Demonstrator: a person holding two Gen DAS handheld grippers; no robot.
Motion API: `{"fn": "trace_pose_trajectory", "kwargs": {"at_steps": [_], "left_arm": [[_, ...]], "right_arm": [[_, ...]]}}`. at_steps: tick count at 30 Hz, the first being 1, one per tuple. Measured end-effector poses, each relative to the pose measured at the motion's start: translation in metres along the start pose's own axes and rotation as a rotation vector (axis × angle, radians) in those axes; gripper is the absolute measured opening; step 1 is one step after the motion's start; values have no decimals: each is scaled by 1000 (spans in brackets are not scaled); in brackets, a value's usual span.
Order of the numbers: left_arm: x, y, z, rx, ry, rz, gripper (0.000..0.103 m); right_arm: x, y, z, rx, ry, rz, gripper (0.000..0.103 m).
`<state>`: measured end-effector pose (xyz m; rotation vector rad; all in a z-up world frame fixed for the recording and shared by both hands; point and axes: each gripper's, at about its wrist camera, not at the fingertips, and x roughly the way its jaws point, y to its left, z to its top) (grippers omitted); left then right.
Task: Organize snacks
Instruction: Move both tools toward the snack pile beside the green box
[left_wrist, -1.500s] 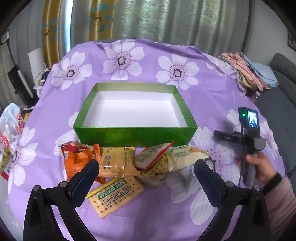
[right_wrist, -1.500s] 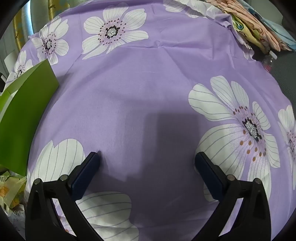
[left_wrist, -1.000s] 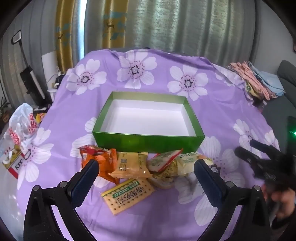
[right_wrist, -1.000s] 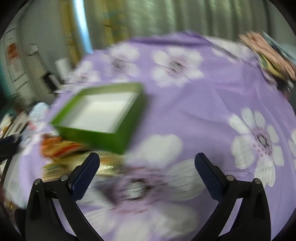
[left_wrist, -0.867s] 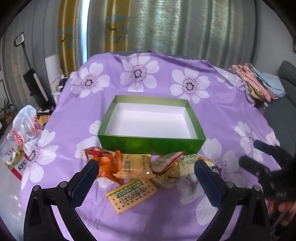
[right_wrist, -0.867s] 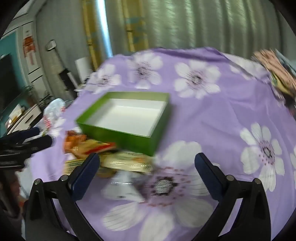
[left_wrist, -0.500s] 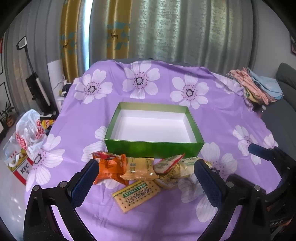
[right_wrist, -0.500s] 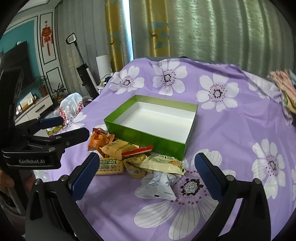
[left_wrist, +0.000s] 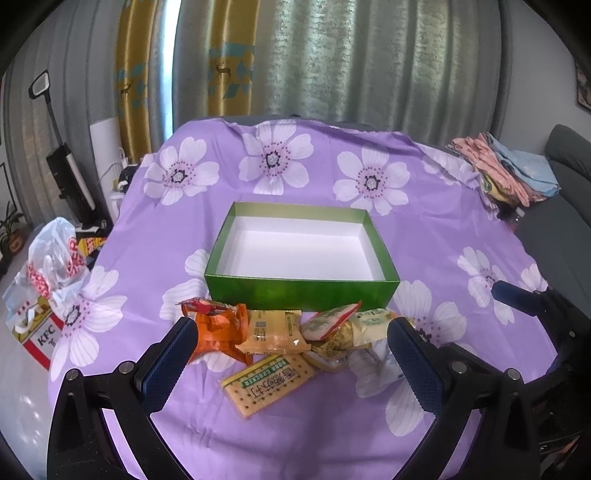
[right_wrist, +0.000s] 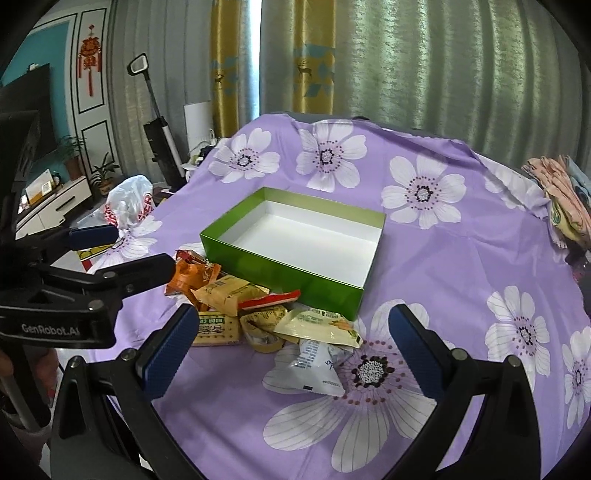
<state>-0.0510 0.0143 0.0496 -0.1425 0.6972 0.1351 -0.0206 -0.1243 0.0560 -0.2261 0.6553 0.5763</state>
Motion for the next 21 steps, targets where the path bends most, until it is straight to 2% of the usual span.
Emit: {"fn": "trace_pose_trajectory", "kwargs": {"at_steps": [9,21], "left_arm": [[5,0,-1,-3,24,-6,102],[14,1,-3,-16,50,-17,102]], "right_arm": [[5,2,-3,-16,17,-28,103],[8,2,-6,-20,25,-21,103]]}}
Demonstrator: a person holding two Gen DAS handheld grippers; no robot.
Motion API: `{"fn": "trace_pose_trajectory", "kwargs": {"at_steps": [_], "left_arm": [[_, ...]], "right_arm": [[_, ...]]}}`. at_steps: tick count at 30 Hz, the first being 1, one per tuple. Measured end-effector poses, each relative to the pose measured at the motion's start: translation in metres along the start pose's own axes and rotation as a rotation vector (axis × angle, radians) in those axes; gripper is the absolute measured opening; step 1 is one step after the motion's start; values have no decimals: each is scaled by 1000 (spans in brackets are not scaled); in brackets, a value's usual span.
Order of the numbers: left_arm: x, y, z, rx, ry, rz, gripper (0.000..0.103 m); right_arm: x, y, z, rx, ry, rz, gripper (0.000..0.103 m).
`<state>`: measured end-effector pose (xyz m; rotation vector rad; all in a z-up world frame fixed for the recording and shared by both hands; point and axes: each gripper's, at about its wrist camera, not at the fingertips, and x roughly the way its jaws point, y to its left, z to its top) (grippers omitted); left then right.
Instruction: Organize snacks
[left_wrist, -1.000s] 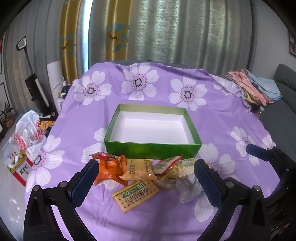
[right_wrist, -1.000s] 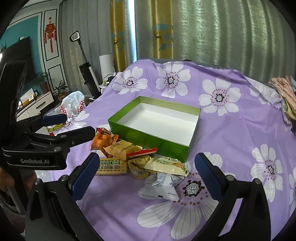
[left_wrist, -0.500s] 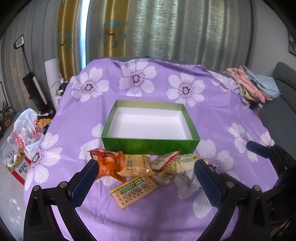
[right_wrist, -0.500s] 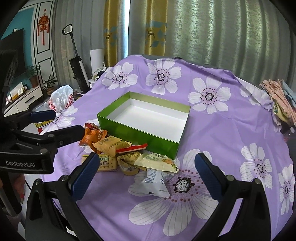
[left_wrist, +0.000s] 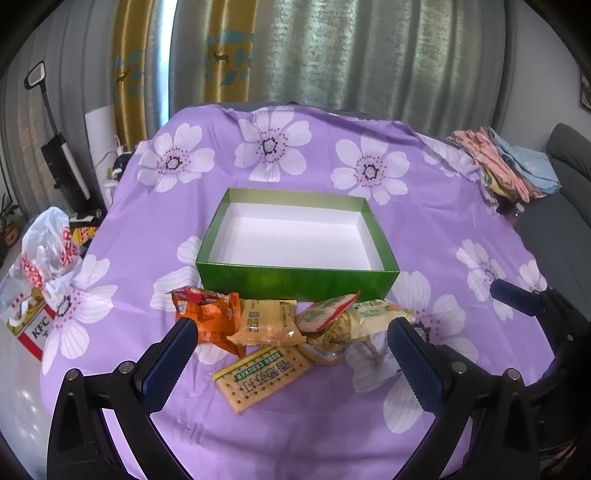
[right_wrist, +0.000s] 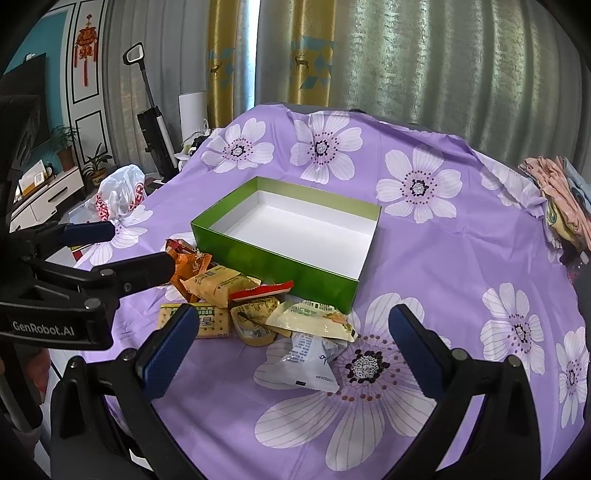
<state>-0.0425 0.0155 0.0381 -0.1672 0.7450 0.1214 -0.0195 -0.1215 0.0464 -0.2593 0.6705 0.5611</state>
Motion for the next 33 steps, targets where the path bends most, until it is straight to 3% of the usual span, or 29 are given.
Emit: {"fn": "trace_pose_trajectory", "kwargs": {"at_steps": [11,22,27,33], "left_arm": [[12,7,-2,-26,32,-20,102],[33,26,-7,-112,106,-98,102],[42,43,-15,-155,142,-97,102],[52,77,-41,-233,184,-87,102]], "right_arm": [[9,-1,-1,2,13,7,103],[25,-5,-8,17,42,31,103],[36,-10,-18,64,63,130,103],[53,-9,-39,148,106,334,103]]}}
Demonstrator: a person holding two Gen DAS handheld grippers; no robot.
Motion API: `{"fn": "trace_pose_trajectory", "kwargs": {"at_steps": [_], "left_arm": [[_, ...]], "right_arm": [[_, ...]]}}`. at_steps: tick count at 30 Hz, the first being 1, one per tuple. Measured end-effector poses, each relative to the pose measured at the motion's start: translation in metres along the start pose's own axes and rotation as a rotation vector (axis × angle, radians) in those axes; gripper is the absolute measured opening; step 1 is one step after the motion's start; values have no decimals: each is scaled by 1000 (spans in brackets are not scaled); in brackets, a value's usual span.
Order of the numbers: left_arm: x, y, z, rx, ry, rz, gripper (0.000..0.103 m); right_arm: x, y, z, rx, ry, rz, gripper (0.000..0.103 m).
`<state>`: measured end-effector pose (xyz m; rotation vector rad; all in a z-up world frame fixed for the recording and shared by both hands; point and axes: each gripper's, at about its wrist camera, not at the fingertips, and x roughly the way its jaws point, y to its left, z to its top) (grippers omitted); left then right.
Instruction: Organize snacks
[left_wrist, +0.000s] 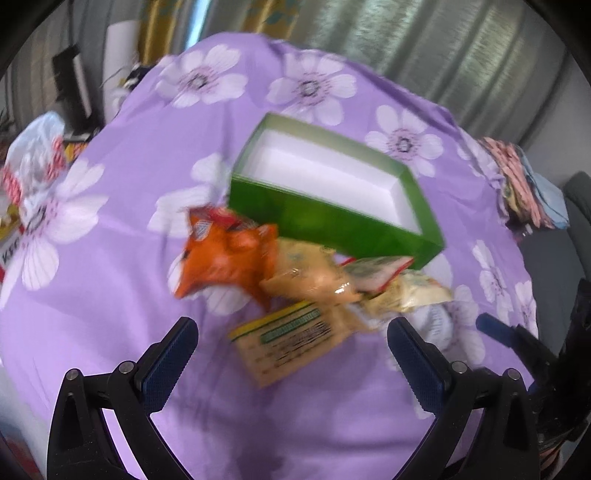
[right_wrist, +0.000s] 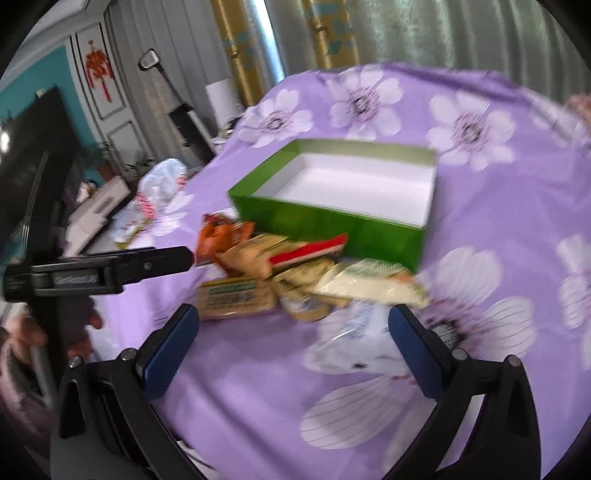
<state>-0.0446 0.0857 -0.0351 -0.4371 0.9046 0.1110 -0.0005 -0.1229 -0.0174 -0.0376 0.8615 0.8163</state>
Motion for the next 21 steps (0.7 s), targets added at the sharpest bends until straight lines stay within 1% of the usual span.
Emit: {"fn": "trace_pose_trajectory", "kwargs": {"at_steps": [5,8,9,10,11,12,14,15,16,17,19,21], "left_arm": [[9,19,-12,-53,35,-23,102],[14,21,-17,-65,41,-42,102],[16,21,-18,-66,40,-46,102],[18,21,-18,-65,36,-49,102],[19,21,-19,-64,32,-52,102],[22,20,-21,-63,32,-57,102],[27,20,-22,-64,35,-61,102],[30,20,-22,-67,37,-64,102],[33,20,-23,-70,39,-67,102],[35,20,-23,-73,41,-65,102],[39,22,-23,-79,45,-60,102],[42,24,-23,-90,45,-65,102]], "right_arm": [[20,5,-13,42,42,132,101],[34,11,-19,49,68,179,95],[41,13,-21,58,85,197,91],[45,12,-21,63,97,211,84],[52,14,-24,69,108,229,81],[56,14,-24,70,113,233,78],[66,16,-25,63,124,208,78],[72,17,-25,56,126,202,76],[77,17,-25,54,129,202,71],[82,17,-24,56,133,203,68],[90,15,-21,57,142,205,64],[97,15,-17,48,140,180,61]]}}
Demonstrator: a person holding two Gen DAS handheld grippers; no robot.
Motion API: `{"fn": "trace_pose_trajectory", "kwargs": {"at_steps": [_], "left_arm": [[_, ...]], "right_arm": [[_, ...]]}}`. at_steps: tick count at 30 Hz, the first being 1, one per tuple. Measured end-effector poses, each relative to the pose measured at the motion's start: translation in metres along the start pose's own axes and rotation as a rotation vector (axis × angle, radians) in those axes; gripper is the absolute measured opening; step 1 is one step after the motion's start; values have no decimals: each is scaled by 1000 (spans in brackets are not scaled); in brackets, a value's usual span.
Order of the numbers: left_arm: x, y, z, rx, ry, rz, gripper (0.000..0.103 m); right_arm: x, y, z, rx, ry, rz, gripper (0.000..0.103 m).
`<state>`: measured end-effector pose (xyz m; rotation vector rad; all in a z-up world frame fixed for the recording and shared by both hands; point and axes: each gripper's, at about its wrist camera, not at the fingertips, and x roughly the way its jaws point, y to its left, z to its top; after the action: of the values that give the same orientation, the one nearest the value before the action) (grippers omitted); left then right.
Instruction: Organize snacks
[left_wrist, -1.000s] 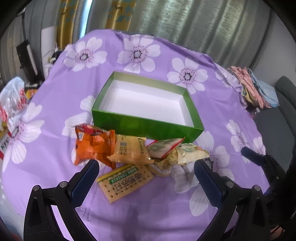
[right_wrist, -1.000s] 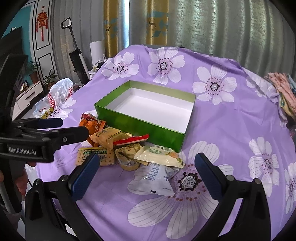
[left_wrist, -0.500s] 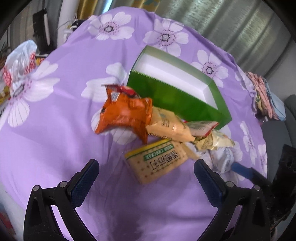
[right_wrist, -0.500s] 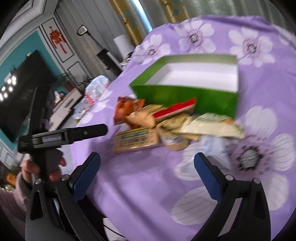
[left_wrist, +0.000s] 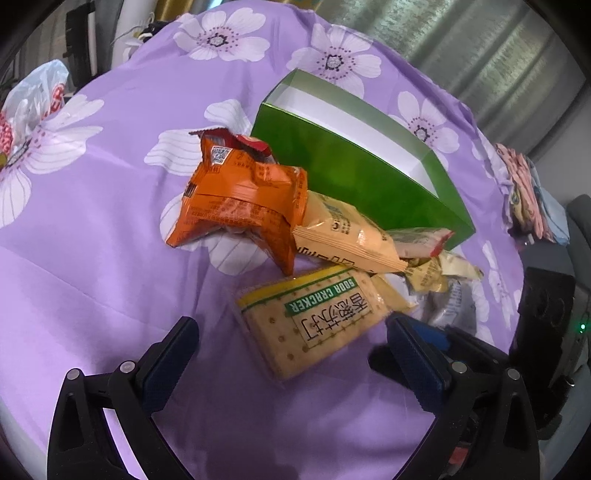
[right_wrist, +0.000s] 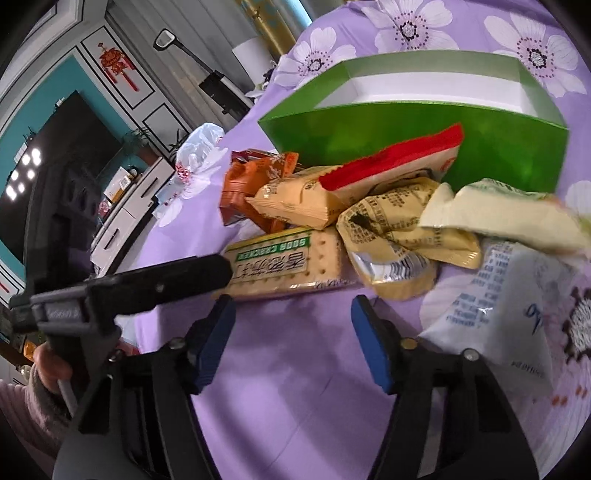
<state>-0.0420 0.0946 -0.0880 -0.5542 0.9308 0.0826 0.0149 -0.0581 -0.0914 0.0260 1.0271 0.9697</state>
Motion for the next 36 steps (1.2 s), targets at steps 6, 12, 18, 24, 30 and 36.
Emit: {"fn": "trace_pose_trajectory", "kwargs": {"at_steps": [6,12,18,24,30,36], "left_arm": [[5,4,4,-24,2,-23,95],[2,12,6,-77,21,-61,90],[3,12,3,-101,44,-79,90],[1,14,3,-131,50,-78,89],[0,14,3,-104,49,-48,89],[1,8,-1,-76,38,-8,86]], "right_arm": [[13,1,13,-47,2,-9,62],[19,9,23,-158,42,-21,75],[25,1,29,-217,81,46,82],[29,6,29,-284,142,89,89],[7,19,9,-313,173,179,88],[15,8,11,-310,134,54,86]]}}
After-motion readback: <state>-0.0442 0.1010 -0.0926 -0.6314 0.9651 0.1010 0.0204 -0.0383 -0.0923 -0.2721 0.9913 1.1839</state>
